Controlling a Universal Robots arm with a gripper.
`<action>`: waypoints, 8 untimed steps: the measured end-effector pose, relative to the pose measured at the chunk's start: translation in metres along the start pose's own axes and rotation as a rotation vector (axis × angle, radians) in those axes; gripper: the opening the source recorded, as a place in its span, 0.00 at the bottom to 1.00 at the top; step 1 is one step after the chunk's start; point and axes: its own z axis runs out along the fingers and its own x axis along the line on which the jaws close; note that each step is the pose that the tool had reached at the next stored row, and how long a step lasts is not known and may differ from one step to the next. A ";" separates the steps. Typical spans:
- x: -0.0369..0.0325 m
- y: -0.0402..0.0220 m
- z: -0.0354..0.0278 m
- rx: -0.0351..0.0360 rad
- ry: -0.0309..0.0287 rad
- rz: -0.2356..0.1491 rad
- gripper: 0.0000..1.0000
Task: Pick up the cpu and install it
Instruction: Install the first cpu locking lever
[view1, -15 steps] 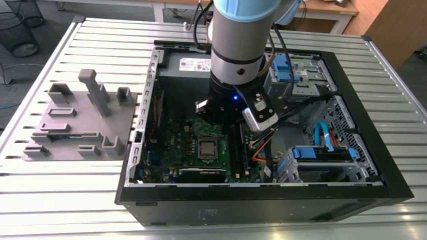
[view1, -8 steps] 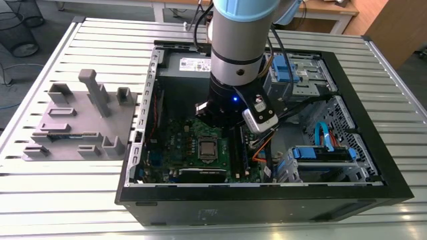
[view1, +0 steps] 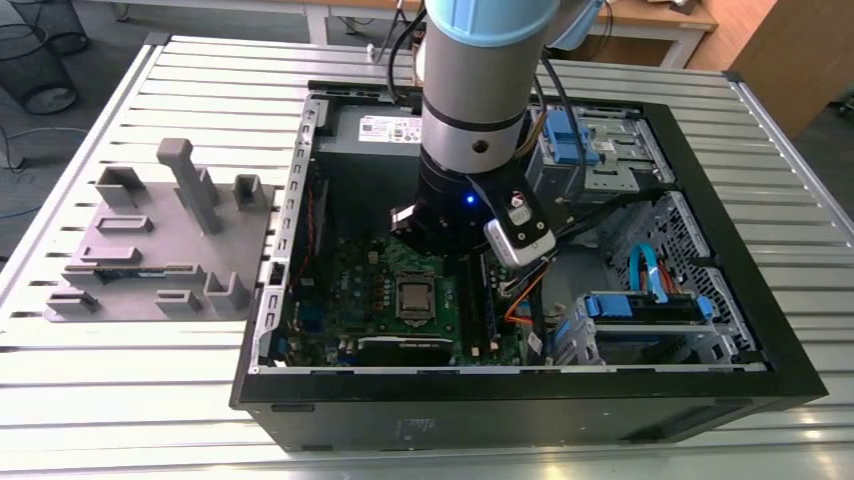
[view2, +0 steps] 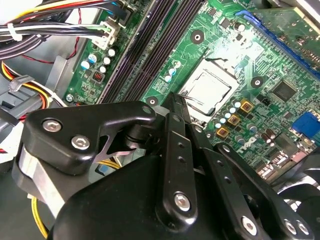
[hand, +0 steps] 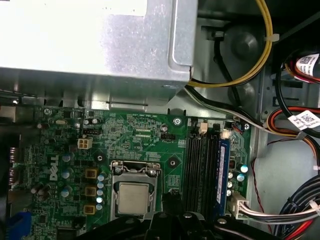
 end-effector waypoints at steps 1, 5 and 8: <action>0.0000 0.0000 0.0006 0.0003 0.0001 0.000 0.11; 0.0001 0.0000 0.0011 0.0003 0.0002 0.000 0.11; 0.0002 0.0000 0.0016 0.0002 0.0001 0.000 0.11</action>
